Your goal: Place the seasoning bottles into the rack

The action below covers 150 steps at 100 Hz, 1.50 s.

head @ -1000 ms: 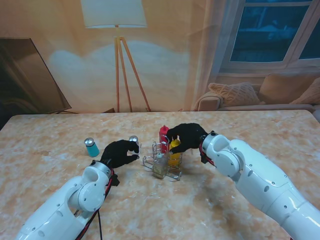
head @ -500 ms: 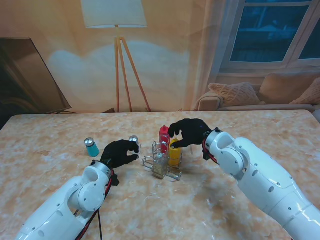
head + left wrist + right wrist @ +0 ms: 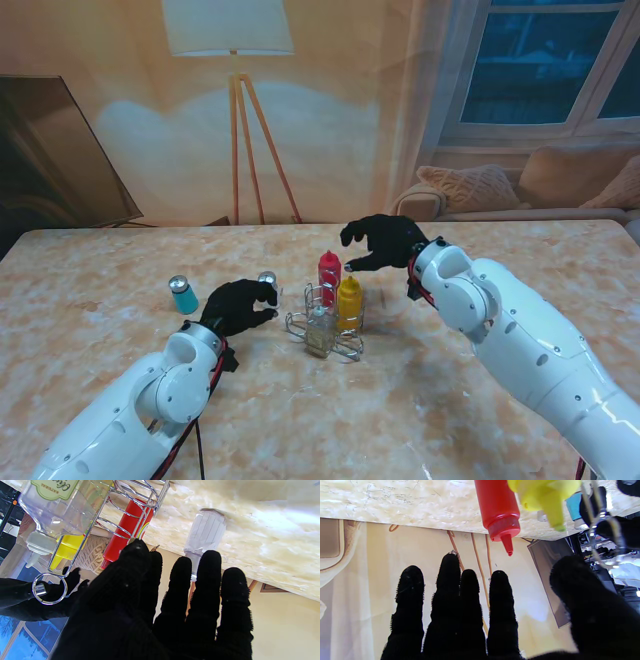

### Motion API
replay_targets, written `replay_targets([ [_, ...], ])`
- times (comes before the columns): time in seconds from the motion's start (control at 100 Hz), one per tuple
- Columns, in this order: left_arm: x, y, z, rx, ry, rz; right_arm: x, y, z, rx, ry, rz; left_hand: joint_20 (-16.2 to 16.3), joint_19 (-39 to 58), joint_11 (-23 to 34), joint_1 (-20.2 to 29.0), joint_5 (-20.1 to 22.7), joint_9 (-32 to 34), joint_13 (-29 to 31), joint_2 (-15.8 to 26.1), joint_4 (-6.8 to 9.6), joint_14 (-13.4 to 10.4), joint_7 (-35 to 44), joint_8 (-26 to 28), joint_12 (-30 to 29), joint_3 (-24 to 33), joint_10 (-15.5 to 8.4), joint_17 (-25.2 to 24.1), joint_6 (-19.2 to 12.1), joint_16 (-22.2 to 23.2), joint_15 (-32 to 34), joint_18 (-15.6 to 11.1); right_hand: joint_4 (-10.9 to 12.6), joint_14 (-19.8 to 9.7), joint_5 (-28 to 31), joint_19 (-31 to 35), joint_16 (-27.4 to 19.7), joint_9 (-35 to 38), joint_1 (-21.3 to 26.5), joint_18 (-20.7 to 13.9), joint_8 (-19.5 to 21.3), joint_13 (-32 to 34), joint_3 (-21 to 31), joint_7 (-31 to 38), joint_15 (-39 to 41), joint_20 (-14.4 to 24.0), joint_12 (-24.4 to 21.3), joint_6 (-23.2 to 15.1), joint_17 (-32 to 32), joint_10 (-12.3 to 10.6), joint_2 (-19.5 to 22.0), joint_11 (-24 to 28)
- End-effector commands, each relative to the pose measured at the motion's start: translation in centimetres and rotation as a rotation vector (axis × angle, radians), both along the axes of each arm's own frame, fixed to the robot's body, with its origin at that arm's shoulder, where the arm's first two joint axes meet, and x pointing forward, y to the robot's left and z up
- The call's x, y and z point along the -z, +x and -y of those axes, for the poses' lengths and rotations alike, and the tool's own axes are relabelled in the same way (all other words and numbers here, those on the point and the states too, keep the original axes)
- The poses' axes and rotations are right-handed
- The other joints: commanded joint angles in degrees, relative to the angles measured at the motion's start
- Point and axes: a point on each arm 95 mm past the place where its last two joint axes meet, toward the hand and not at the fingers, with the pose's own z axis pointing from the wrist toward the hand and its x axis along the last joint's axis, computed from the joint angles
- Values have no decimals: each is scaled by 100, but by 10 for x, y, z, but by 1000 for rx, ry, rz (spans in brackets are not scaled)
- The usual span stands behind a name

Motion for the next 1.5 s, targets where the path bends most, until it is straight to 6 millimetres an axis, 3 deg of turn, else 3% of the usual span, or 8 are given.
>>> replay_targets([
  [0.0,1,0,1,3,2,-10,1,6,-5,5,1,-22,-76,-55,60,-80,25,79,106,-106,-117,-61,113,-67,27,113,-74,-22,-38,-32,-56,-132,170,149,-201,-125,-284,-264,17,107,-236,-254,-37,-301,-350,-134,-233,151,-202,158,160,-256],
  [0.3,1,1,0,0,2,-10,15,25,-16,-1,24,-90,-79,-61,59,-81,16,77,108,-107,-118,-55,108,-71,27,108,-69,-29,-44,-33,-57,-99,165,351,-419,-354,-758,-526,-82,251,-575,-634,-98,-733,-1011,-453,-721,260,-626,284,198,-715],
  [0.61,1,2,1,-1,3,-15,22,26,-21,-41,23,-135,-86,-68,59,-82,22,78,103,-107,-117,-60,111,-72,26,105,-76,-27,-35,-33,-58,-104,154,378,-385,-316,-753,-592,-188,301,-595,-670,-56,-721,-978,-555,-744,251,-710,409,116,-691],
  [0.87,1,1,1,-1,4,-12,24,30,-26,-47,2,-130,-89,-72,59,-82,20,76,105,-102,-116,-63,112,-70,26,103,-75,-33,-37,-33,-58,-102,146,418,-559,-263,-709,-751,-120,268,-651,-701,26,-858,-891,-602,-690,605,-714,510,175,-589],
  [1.15,1,1,0,-3,3,-11,27,37,-34,-56,-2,-155,-91,-71,59,-78,21,78,102,-113,-115,-63,113,-69,26,107,-82,-31,-47,-35,-62,-102,156,408,-529,-217,-691,-787,-129,272,-651,-718,6,-920,-813,-634,-684,615,-710,498,147,-530],
  [1.49,1,1,0,-4,2,-11,36,42,-39,-66,-27,-186,-93,-73,57,-80,18,75,101,-115,-119,-62,110,-72,25,109,-73,-34,-35,-36,-64,-99,142,383,-491,-186,-697,-762,-5,255,-624,-631,306,-900,-780,-670,-690,566,-616,483,-200,-490],
])
